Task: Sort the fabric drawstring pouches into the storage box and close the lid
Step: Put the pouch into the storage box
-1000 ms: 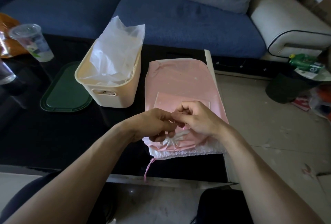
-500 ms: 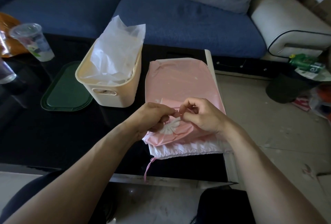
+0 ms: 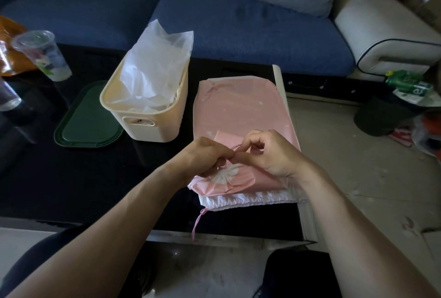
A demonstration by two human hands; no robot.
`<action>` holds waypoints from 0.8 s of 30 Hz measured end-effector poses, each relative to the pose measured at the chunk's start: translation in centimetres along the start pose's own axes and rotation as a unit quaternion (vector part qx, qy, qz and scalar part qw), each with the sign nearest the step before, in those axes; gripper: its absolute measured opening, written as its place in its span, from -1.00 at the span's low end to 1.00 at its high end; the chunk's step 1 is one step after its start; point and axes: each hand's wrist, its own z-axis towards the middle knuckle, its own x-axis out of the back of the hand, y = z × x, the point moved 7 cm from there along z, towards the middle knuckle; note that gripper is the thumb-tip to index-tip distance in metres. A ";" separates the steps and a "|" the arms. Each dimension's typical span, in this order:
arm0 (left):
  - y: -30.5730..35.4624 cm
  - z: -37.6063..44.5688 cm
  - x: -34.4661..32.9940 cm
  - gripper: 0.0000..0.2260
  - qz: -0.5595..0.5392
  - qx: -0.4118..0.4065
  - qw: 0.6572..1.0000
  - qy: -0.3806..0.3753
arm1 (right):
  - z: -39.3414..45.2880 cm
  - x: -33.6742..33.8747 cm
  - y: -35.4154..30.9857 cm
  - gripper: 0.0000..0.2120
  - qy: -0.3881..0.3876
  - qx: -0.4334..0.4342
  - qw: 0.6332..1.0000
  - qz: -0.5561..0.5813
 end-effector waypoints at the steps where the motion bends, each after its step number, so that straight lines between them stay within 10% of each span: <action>1: 0.0 0.1 0.3 -0.77 0.008 0.001 1.000 0.020 | 0.1 -0.1 0.0 -0.70 0.000 -0.001 1.000 -0.006; 15: -0.1 0.4 1.4 -0.82 -0.071 0.025 0.996 0.055 | 0.4 -1.2 -0.4 -0.94 -0.068 0.001 0.983 0.169; 24: 0.2 0.0 -0.6 -0.74 -0.013 -0.014 0.999 -0.050 | 1.2 -0.1 1.3 -0.91 0.051 -0.007 0.994 0.095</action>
